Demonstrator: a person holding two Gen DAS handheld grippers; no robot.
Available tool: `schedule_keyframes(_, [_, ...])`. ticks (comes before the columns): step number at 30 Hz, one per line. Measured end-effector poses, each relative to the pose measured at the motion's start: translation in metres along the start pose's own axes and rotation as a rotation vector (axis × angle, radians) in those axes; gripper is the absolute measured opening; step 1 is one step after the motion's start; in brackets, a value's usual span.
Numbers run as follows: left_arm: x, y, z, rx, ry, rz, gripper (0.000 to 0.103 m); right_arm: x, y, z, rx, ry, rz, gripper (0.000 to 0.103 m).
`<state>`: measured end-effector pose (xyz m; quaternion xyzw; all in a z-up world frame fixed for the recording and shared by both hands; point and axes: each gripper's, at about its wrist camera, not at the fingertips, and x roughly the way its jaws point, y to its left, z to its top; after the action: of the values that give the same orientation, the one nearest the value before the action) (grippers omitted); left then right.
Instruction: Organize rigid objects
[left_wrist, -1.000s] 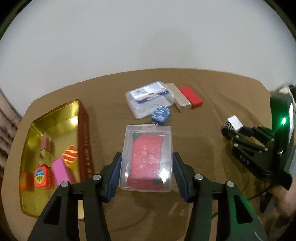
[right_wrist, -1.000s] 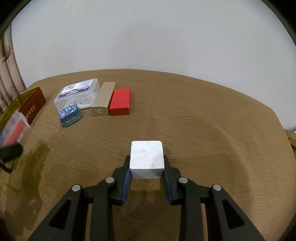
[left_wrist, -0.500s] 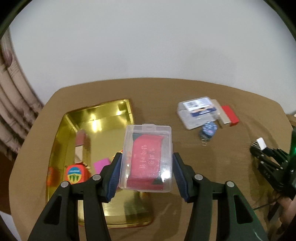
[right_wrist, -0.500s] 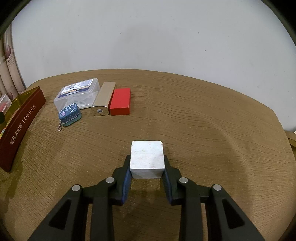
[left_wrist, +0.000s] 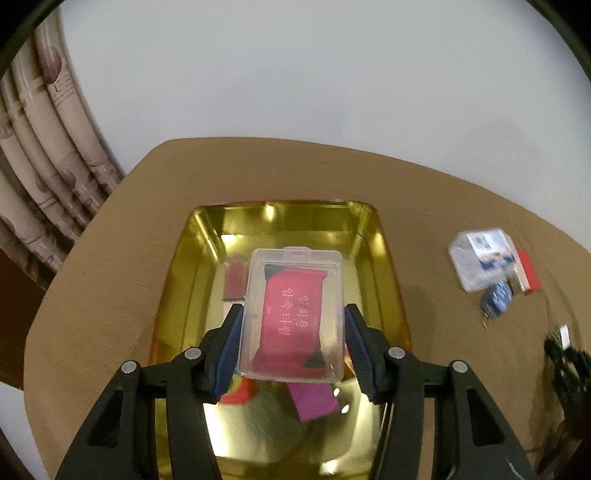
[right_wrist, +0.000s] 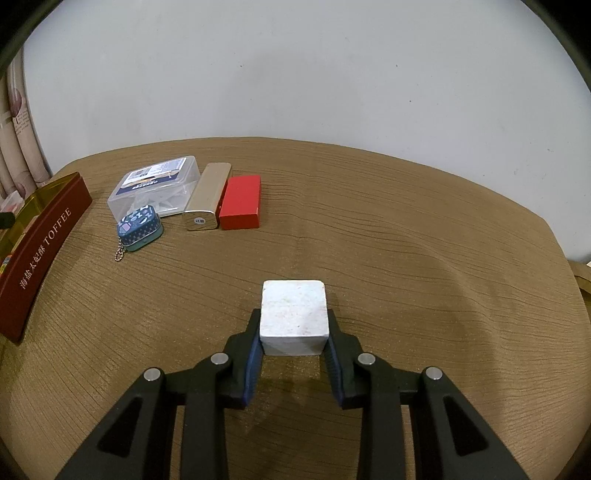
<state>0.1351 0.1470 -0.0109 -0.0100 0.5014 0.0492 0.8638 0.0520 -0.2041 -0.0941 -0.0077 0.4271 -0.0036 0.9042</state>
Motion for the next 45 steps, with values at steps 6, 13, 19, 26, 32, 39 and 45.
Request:
schedule_keyframes(6, [0.023, 0.005, 0.015, -0.003, 0.041, 0.005, 0.050, 0.000, 0.000, 0.000, 0.001, 0.000, 0.000, 0.031])
schedule_keyframes(13, [0.049, 0.012, 0.018, -0.029, 0.090, 0.015, 0.050, 0.000, 0.000, 0.000, 0.002, 0.000, -0.001, 0.031])
schedule_keyframes(19, [0.063, 0.011, 0.016, -0.014, 0.129, 0.028, 0.050, 0.000, 0.001, -0.001, 0.002, 0.000, -0.003, 0.031])
schedule_keyframes(26, [0.064, 0.003, 0.012, 0.033, 0.114, 0.065, 0.050, 0.000, 0.001, -0.001, 0.001, 0.001, -0.007, 0.031])
schedule_keyframes(32, [0.061, -0.012, 0.011, 0.074, 0.115, 0.097, 0.051, 0.000, 0.001, -0.001, -0.004, 0.001, -0.010, 0.031])
schedule_keyframes(39, [0.051, -0.015, 0.008, 0.081, 0.094, 0.080, 0.060, 0.001, 0.001, 0.000, -0.007, 0.002, -0.011, 0.031])
schedule_keyframes(45, [0.024, -0.013, 0.003, 0.082, 0.028, 0.073, 0.062, 0.001, 0.001, 0.000, -0.008, 0.002, -0.011, 0.031])
